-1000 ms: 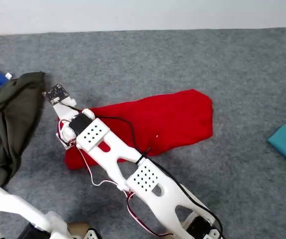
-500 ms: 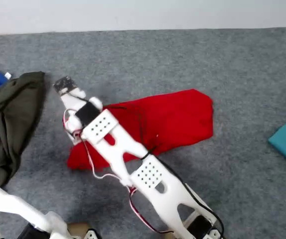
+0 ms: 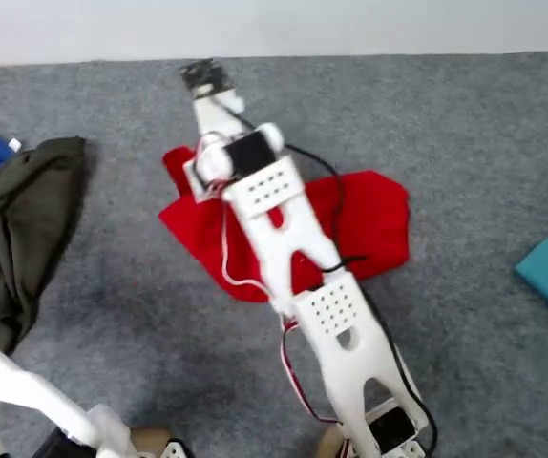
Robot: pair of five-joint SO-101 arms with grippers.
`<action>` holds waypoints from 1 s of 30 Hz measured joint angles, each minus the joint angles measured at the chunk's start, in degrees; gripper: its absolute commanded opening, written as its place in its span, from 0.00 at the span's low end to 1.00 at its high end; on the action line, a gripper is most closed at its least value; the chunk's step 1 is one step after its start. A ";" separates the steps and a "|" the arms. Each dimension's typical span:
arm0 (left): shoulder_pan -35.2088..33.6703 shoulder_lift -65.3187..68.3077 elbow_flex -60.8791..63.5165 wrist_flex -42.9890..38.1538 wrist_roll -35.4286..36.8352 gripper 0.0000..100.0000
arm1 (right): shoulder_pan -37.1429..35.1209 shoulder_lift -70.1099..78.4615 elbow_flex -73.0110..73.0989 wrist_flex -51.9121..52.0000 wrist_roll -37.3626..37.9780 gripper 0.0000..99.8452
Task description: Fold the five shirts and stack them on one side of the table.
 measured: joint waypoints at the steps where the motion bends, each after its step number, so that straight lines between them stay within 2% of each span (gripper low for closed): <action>1: 0.00 0.00 0.00 0.00 0.09 0.00 | 0.70 -0.53 0.00 0.00 0.70 0.01; 7: 0.00 0.00 0.00 0.00 0.09 0.00 | 3.34 -5.63 3.60 0.00 2.64 0.01; 21: 0.00 0.00 0.00 0.00 0.18 0.00 | 10.46 -30.15 42.81 0.09 2.81 0.01; 30: 0.00 0.00 0.00 0.00 0.18 0.00 | 19.25 -31.65 47.65 0.09 10.64 0.01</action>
